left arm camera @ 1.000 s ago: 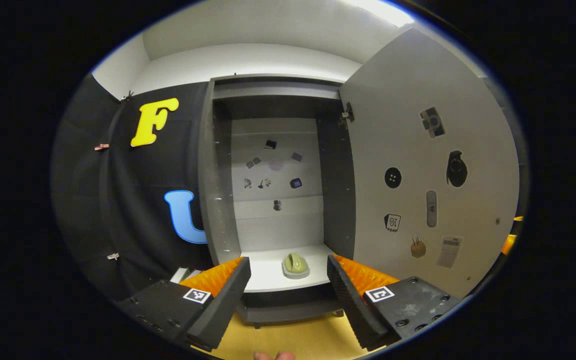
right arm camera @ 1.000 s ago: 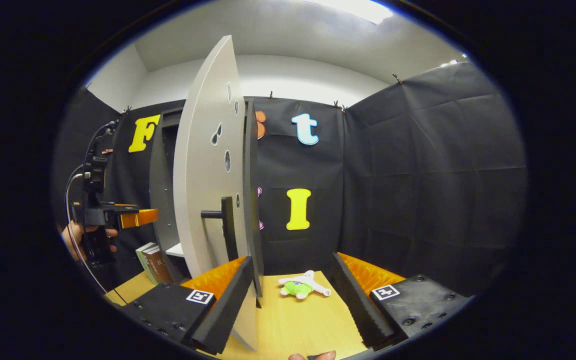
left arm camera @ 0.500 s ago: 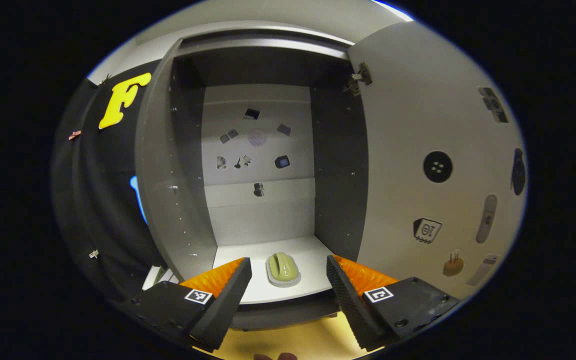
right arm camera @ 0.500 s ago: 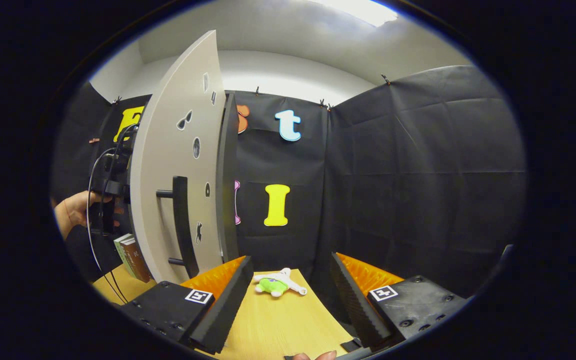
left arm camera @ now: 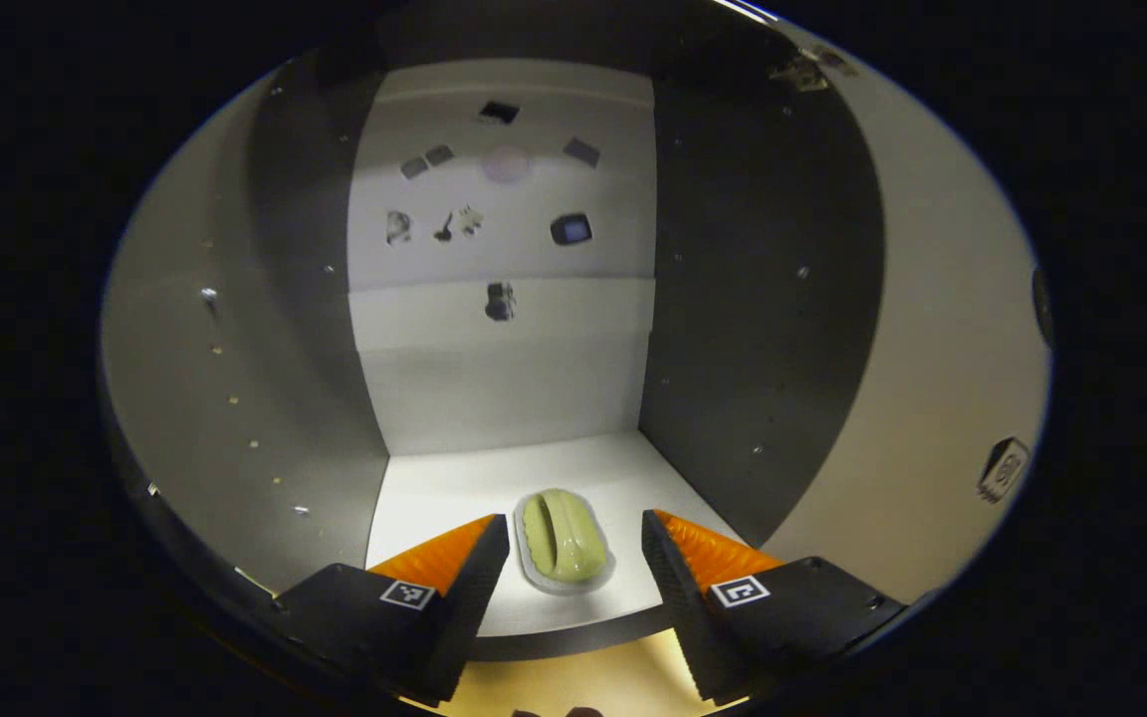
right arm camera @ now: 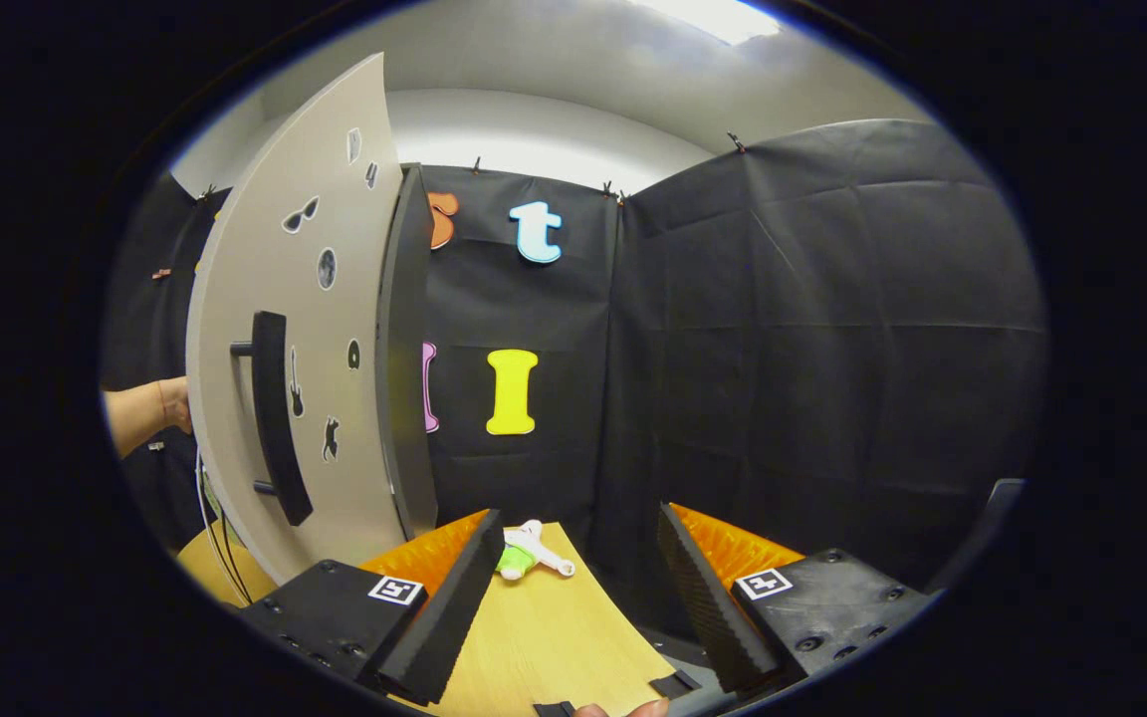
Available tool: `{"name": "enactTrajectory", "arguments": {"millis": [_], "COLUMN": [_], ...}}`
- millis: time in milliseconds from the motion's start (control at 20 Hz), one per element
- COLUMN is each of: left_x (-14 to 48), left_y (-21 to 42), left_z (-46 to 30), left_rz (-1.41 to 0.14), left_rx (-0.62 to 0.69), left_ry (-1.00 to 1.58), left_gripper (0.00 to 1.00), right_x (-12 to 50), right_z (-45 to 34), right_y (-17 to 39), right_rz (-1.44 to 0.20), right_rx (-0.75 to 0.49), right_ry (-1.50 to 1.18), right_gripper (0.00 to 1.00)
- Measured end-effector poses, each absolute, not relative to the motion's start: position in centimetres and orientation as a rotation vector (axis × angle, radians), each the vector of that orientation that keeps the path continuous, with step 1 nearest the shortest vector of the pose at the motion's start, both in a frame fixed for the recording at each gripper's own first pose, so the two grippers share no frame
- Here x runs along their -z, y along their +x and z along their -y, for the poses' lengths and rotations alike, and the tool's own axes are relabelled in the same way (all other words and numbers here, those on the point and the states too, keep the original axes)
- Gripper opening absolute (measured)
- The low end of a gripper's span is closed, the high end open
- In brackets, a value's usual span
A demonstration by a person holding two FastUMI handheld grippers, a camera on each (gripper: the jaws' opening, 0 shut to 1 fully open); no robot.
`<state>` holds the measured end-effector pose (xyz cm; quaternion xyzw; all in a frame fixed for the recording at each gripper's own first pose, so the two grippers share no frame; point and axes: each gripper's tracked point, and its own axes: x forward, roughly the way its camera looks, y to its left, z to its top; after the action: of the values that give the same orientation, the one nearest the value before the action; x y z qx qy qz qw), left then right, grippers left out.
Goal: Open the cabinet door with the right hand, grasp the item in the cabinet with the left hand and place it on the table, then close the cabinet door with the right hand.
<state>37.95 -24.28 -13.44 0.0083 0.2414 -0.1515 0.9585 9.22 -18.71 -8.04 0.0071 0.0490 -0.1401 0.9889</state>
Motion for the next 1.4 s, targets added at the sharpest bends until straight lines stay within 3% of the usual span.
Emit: {"name": "enactTrajectory", "arguments": {"millis": [550, 750, 950, 1150, 1400], "left_x": [20.4, 21.9, 21.3, 19.9, 17.0], "left_y": [43.3, 43.4, 43.7, 42.6, 40.0], "left_z": [24.6, 24.7, 24.4, 24.2, 23.2], "left_rz": [-0.654, -0.704, -0.68, -0.66, -0.609], "left_rx": [0.29, 0.289, 0.28, 0.315, 0.343], "left_ry": [0.017, 0.03, 0.039, 0.031, 0.025], "left_gripper": [0.79, 0.62, 0.25, 0.19, 0.19], "right_x": [10.9, 11.5, 11.6, 11.4, 10.4], "right_z": [21.5, 21.8, 21.8, 21.4, 19.8], "right_y": [9.1, 9.1, 8.8, 8.5, 8.7], "right_rz": [-0.177, -0.192, -0.192, -0.185, -0.156], "right_rx": [0.32, 0.324, 0.321, 0.323, 0.31], "right_ry": [-0.007, 0.002, -0.005, -0.003, 0.007], "right_gripper": [0.98, 0.98, 0.98, 0.98, 0.98]}}
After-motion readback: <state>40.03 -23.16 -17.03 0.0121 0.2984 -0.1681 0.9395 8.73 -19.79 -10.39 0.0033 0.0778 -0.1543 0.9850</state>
